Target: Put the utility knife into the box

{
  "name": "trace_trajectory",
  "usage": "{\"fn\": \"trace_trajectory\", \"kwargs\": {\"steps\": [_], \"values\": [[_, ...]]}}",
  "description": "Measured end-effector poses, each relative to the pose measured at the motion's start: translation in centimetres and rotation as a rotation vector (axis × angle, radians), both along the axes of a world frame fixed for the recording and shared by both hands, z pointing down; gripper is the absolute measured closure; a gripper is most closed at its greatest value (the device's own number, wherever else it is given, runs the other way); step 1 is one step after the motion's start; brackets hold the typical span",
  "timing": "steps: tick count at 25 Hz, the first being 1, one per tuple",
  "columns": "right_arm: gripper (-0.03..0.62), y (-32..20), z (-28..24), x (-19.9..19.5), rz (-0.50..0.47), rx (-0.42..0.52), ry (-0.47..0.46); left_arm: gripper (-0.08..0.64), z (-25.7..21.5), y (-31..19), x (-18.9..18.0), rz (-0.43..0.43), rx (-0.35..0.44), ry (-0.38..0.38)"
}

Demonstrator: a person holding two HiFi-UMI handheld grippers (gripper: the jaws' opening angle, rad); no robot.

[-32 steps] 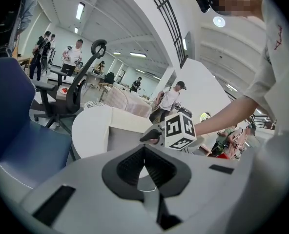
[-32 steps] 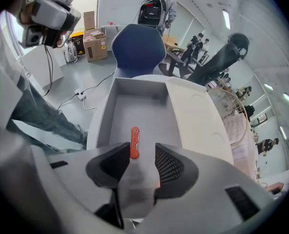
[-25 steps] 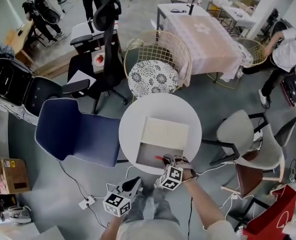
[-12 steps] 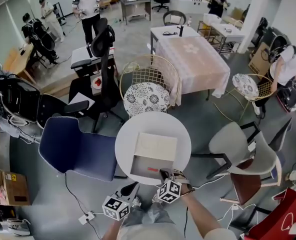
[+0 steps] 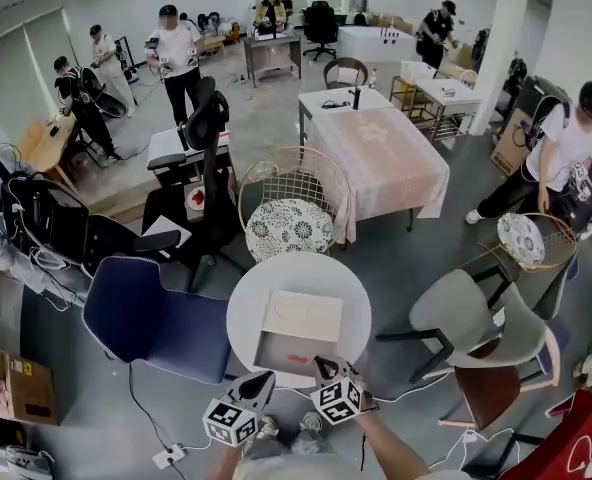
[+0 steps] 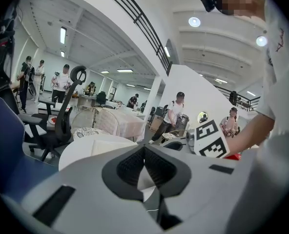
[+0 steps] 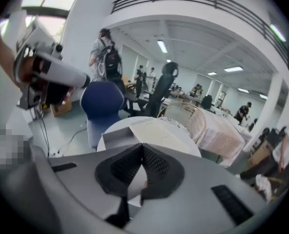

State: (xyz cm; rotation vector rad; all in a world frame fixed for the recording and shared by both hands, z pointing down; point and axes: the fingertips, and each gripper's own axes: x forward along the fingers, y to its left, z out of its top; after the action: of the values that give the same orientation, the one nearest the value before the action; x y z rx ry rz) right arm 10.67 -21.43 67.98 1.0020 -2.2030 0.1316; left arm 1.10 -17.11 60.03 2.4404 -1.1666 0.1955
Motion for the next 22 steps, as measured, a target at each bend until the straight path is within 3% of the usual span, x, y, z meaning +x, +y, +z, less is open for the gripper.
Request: {"fn": "trace_trajectory", "kwargs": {"steps": [5,8,16,22], "values": [[0.575,0.9,-4.0,2.1,0.180,0.002,-0.324,0.548,-0.7,0.6,0.9,-0.016,0.024,-0.006],[0.575,1.8,-5.6,3.2,0.222,0.031,-0.416,0.548,-0.8,0.9,1.6,-0.013,0.033,-0.007],[0.575,5.2,-6.1,4.9,0.286,0.049,-0.432,0.548,-1.2,2.1,2.9,0.030,0.046,-0.002],[0.575,8.6,-6.2,3.3,0.310,0.067,-0.418,0.548,-1.5,4.8,1.2,0.049,0.060,0.019]]}}
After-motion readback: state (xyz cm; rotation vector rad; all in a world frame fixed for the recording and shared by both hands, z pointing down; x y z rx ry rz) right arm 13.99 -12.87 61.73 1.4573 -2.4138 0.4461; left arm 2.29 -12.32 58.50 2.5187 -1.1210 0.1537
